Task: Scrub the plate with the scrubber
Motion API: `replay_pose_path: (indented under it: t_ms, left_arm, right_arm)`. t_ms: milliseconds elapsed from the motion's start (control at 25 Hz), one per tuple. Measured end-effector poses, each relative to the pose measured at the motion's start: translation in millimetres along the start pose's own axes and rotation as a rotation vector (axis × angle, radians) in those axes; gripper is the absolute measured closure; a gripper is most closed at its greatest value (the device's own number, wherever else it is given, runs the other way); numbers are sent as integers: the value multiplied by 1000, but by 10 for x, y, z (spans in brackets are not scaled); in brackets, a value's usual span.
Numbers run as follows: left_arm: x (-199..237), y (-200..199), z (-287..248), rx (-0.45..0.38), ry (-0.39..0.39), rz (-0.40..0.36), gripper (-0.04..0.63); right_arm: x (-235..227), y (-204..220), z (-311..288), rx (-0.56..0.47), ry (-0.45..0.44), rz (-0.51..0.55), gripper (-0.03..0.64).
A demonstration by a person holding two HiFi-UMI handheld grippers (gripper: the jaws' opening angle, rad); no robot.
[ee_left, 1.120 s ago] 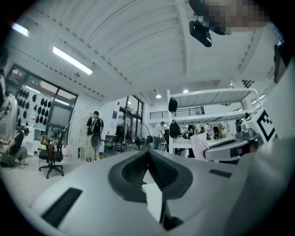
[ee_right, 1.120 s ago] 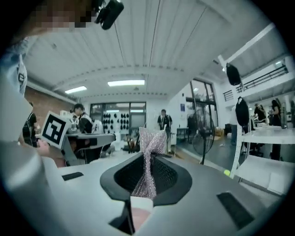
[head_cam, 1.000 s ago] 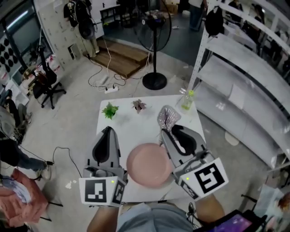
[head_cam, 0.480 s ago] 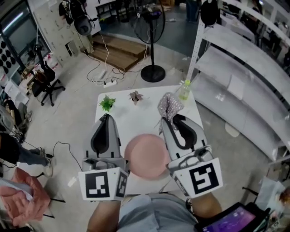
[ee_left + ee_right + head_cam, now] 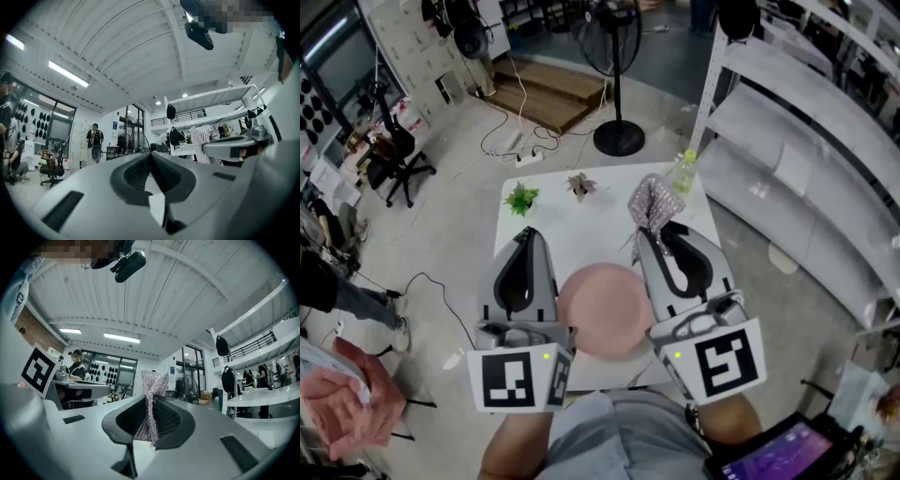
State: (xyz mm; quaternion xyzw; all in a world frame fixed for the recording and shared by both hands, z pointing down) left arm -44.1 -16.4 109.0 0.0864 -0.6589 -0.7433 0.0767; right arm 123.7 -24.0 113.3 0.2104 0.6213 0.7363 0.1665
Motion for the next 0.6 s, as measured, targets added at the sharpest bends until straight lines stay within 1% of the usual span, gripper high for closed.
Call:
replay_pose_path:
  t_ms: [600]
  left_arm:
    - [-21,-49,1,8,-3,-5,589]
  right_arm:
    - [14,-33,-3,9,-7,4,548]
Point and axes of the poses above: the fingertips, and each gripper's own axes: z backward along the fingers, x to its left, y out of its underside, the point moved 5 cm from there along z, backward along the fingers, and after that the axes turned 1 degree about z, right-handed, at the moved point
